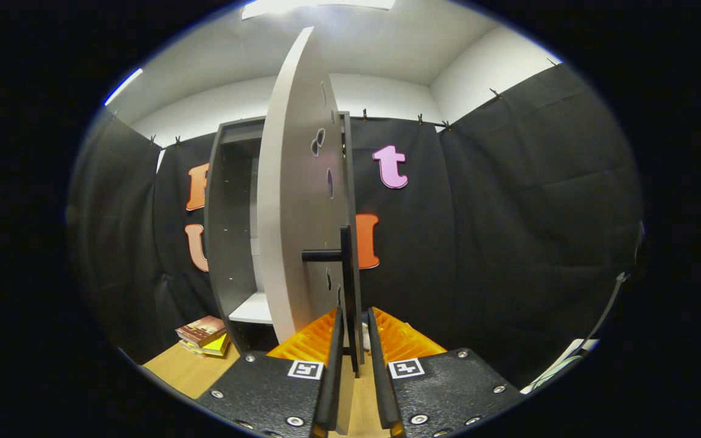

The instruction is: Open the shoe cabinet door, grab the shoes and put them into the shoe cabinet, then close the shoe cabinet door.

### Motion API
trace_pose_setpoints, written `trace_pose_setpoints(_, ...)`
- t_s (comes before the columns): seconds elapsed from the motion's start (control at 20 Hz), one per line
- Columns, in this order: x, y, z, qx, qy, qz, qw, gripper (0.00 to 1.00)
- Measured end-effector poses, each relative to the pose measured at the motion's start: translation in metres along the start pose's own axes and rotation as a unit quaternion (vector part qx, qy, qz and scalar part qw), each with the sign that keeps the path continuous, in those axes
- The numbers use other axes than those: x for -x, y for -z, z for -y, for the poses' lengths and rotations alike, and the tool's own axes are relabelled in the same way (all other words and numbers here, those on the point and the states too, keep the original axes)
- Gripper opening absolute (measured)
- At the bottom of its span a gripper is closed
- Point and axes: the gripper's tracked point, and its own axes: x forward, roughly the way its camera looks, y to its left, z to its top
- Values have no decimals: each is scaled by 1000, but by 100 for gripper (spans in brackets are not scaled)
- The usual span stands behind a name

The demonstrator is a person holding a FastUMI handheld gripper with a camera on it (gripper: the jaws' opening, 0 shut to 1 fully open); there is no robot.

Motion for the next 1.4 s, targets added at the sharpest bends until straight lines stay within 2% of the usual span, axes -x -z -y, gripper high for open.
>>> trace_pose_setpoints(0.1,-2,-3,14,-5,10,2,1000,21)
trace_pose_setpoints(0.85,-3,-4,32,15,-7,2,1000,23)
trace_pose_setpoints(1.4,22,-16,56,18,28,24,999,23)
